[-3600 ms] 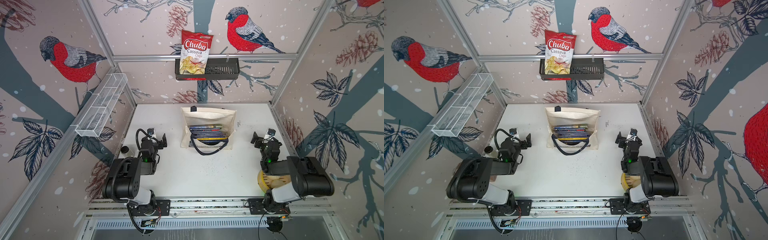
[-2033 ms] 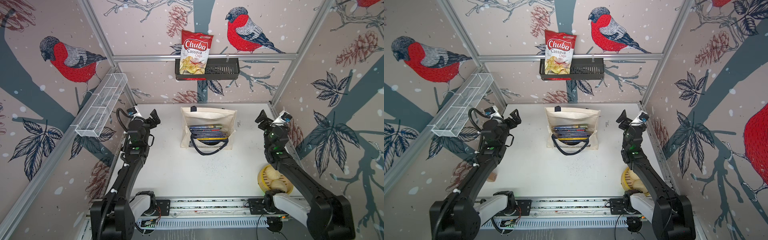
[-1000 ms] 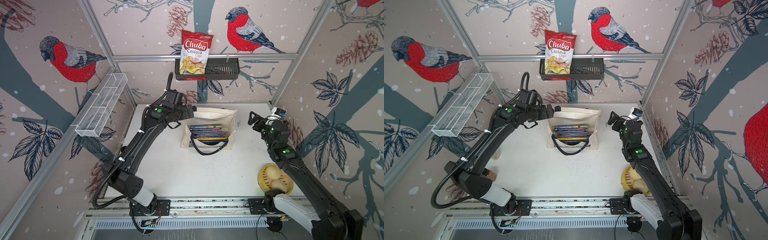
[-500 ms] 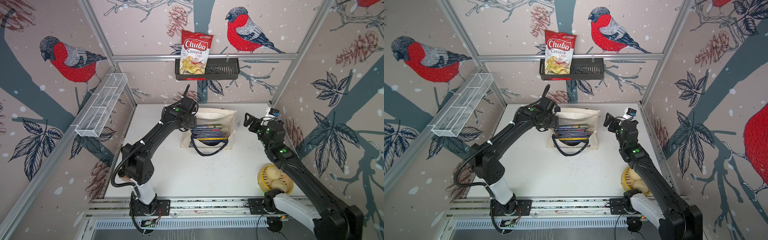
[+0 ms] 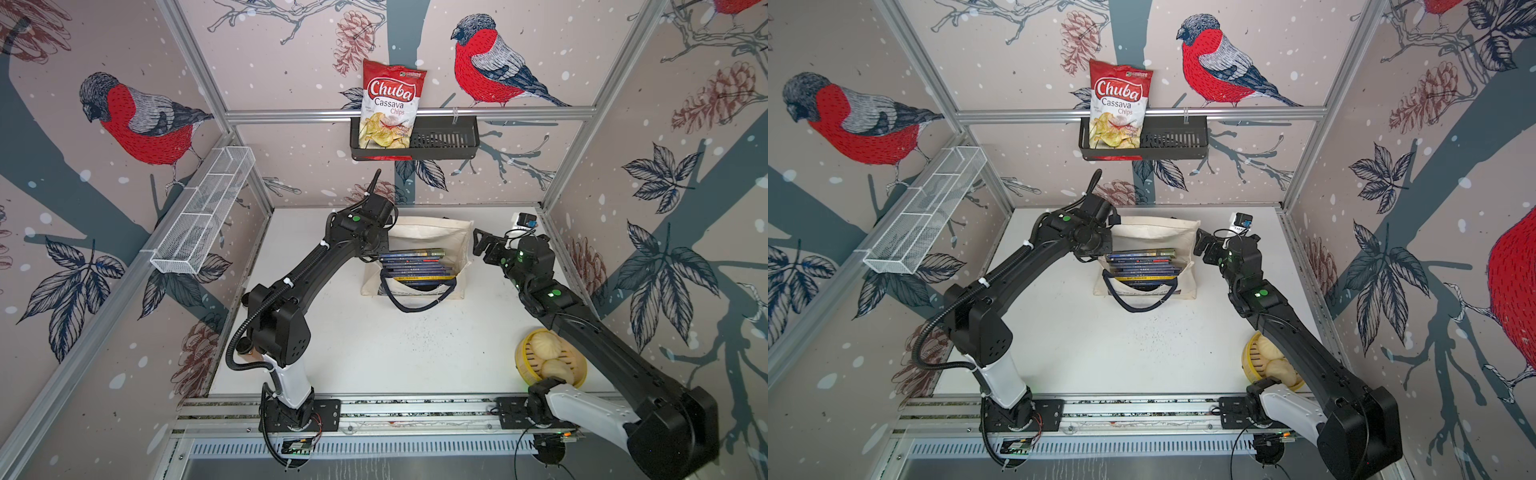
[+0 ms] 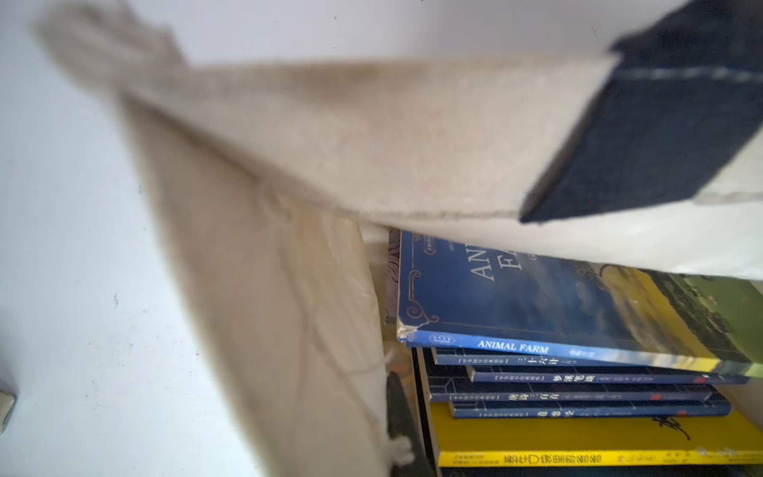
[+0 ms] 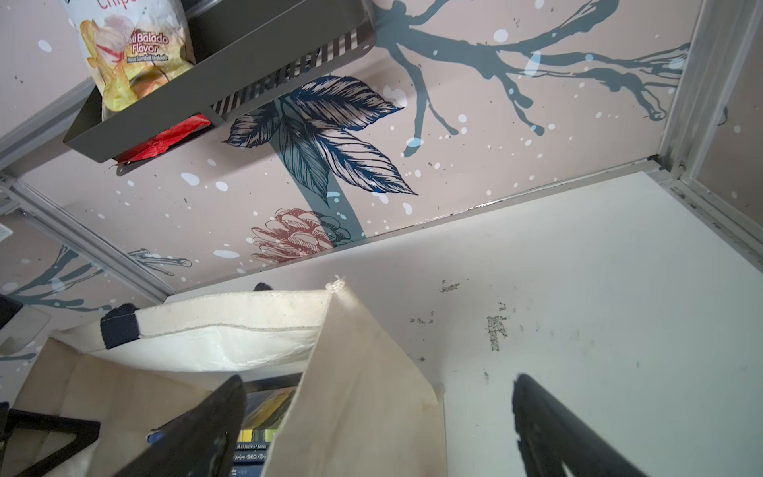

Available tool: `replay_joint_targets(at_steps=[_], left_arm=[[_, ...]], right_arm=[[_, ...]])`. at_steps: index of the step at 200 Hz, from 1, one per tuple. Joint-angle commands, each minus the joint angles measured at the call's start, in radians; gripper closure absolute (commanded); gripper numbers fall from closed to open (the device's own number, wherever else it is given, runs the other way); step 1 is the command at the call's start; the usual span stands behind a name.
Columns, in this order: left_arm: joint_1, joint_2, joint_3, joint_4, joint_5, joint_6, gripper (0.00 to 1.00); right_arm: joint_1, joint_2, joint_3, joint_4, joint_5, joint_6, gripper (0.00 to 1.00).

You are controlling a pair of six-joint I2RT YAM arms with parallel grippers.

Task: Take out the books from the canvas bag
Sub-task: Adjust the canvas bag at the center of the board.

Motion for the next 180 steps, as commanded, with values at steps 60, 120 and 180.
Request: replay_joint_targets(at_steps=[60,120,180], left_arm=[[-0.022,-0.173,-0.197,0.164,0.076,-0.003,1.0],[-0.05,-0.266,-0.336,0.259,0.105,0.007,1.0],[-0.067,-0.304,-0.419,0.312,0.069,0.024,1.0]], right_arm=[[0.235,0.135,0.204,-0.29,0.117,0.122,0.0],[0.308,0.162,0.182,-0.406,0.231,0.293,0.0],[0.308,0.155,0.093,-0.392,0.208,0.347,0.0]])
